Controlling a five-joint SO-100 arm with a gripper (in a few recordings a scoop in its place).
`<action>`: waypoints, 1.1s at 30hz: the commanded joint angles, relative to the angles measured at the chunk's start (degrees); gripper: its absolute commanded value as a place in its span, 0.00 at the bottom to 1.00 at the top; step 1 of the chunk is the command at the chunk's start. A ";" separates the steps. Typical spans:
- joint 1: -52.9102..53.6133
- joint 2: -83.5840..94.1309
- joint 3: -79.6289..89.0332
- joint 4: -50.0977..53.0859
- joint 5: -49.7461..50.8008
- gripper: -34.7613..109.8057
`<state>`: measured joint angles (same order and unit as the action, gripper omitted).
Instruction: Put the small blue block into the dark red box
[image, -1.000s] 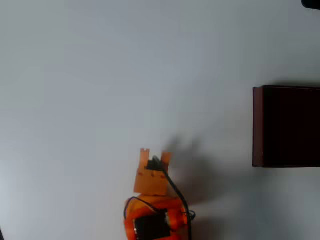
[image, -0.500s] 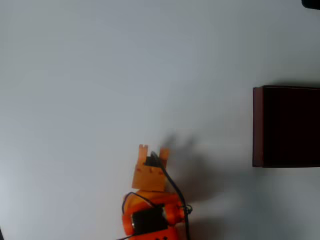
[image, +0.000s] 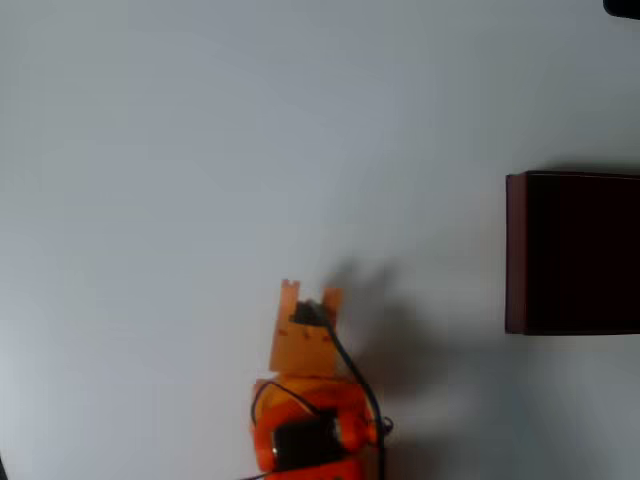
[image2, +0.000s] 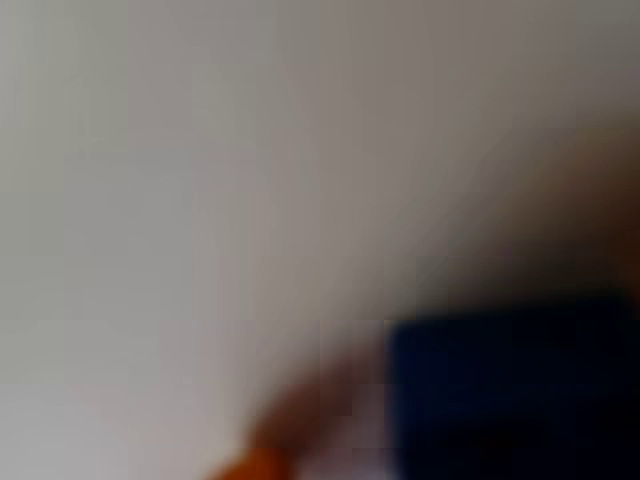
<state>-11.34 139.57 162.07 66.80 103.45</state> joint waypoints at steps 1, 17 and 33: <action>1.05 5.71 3.43 -0.44 -0.44 0.30; 12.13 2.99 -14.59 15.21 -16.08 0.24; 42.80 -7.12 -41.04 11.60 -59.24 0.24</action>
<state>28.12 134.65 126.74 80.42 49.13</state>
